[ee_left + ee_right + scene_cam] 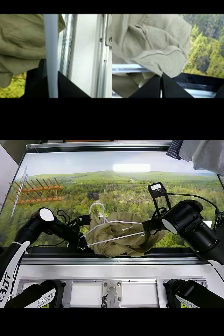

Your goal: Fold the clothes and pants, and hang the long-sleeved shirts on hangers.

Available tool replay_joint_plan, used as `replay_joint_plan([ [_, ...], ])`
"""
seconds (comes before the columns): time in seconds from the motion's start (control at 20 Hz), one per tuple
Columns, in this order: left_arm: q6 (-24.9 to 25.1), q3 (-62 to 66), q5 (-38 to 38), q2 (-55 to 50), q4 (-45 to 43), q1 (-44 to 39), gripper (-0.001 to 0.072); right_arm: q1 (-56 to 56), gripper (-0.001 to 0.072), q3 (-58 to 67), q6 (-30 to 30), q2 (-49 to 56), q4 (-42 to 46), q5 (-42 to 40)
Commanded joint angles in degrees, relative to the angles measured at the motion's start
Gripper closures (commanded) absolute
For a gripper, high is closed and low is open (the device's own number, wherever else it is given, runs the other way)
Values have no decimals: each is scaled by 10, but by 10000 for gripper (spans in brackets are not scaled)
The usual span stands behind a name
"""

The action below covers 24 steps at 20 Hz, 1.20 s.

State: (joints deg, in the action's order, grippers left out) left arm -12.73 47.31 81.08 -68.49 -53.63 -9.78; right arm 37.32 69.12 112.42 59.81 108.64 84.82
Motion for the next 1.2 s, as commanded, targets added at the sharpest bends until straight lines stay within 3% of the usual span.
replay_joint_plan([
  [0.0,10,-6,-34,-2,18,-19,695,0,699,27,-31,0,-1,1],
  [0.45,24,-5,-90,-57,104,-57,695,2,700,44,-31,0,-92,-20],
  [1.15,24,-5,-80,-57,103,-57,694,106,700,44,42,31,-113,-195],
])
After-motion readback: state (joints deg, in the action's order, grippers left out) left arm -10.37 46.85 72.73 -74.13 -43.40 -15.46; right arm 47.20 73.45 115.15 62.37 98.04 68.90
